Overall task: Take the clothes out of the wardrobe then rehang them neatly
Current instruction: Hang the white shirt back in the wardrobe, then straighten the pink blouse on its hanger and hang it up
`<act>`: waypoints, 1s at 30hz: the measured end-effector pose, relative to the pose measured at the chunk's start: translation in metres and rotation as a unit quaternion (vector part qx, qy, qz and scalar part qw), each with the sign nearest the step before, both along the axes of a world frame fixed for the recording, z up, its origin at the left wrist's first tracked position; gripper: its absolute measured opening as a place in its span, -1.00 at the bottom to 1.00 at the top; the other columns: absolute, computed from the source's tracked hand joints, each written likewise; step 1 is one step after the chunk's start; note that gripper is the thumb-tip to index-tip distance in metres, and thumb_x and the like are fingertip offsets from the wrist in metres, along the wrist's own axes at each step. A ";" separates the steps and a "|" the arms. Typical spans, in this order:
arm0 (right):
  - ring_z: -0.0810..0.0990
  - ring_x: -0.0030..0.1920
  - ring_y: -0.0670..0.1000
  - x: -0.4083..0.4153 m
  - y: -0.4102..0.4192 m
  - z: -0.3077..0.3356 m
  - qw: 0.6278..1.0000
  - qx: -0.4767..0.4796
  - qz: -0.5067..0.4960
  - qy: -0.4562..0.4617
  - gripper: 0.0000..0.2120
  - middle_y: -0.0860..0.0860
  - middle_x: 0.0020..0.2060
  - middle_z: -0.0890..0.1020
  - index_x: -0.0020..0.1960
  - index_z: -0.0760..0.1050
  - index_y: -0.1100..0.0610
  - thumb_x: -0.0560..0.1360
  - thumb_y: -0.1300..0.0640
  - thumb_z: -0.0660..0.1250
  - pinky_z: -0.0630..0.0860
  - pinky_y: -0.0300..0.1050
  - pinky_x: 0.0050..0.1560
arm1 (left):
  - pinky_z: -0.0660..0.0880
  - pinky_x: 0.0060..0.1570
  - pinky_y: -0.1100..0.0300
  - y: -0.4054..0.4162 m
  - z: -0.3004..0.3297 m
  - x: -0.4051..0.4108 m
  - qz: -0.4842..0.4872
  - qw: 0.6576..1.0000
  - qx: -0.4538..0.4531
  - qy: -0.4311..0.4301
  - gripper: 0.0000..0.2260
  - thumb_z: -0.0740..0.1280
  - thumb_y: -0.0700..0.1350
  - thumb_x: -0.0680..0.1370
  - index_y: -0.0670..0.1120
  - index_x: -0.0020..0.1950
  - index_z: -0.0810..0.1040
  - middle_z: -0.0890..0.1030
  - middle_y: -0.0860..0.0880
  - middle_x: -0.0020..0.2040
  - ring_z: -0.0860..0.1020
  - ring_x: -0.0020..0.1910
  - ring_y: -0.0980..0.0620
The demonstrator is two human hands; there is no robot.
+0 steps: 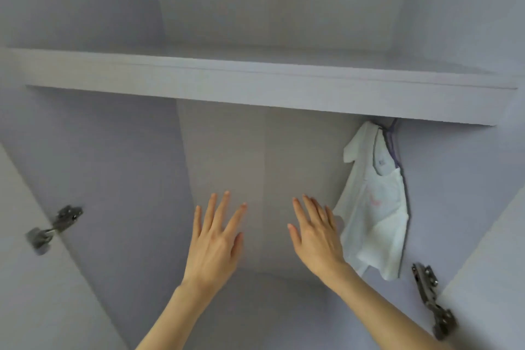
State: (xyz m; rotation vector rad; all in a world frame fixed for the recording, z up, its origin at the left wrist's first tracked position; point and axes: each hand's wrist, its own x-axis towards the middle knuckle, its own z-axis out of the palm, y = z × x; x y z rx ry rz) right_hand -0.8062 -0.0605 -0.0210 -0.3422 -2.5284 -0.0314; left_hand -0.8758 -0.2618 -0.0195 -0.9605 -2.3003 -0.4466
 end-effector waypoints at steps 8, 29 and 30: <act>0.60 0.10 0.16 -0.012 -0.152 -0.056 0.968 -0.036 0.220 -0.115 -0.48 0.17 0.12 0.60 0.19 0.54 0.21 0.42 -0.05 0.05 0.51 0.20 0.04 | 0.30 0.26 -0.22 -0.176 -0.074 0.074 0.225 0.958 -0.074 -0.163 -0.52 0.09 0.02 0.49 -0.01 0.41 0.28 0.41 -0.18 0.35 0.22 0.38 -0.19; 0.51 0.24 0.15 0.284 -0.549 -0.121 0.655 -0.032 0.716 -0.239 -0.49 0.15 0.22 0.55 0.32 0.43 0.19 0.43 -0.01 0.26 0.34 0.22 0.24 | 0.32 0.21 -0.24 -0.418 -0.120 0.570 0.744 0.559 0.195 -0.309 -0.52 0.07 0.08 0.48 -0.09 0.31 0.48 0.45 -0.19 0.32 0.30 0.37 -0.21; 0.52 0.23 0.16 0.303 -0.561 -0.125 0.633 -0.026 0.735 -0.241 -0.50 0.15 0.21 0.55 0.31 0.44 0.20 0.43 0.01 0.29 0.35 0.22 0.22 | 0.31 0.21 -0.24 -0.419 -0.122 0.594 0.759 0.535 0.207 -0.307 -0.52 0.07 0.08 0.48 -0.08 0.31 0.47 0.44 -0.18 0.33 0.30 0.37 -0.22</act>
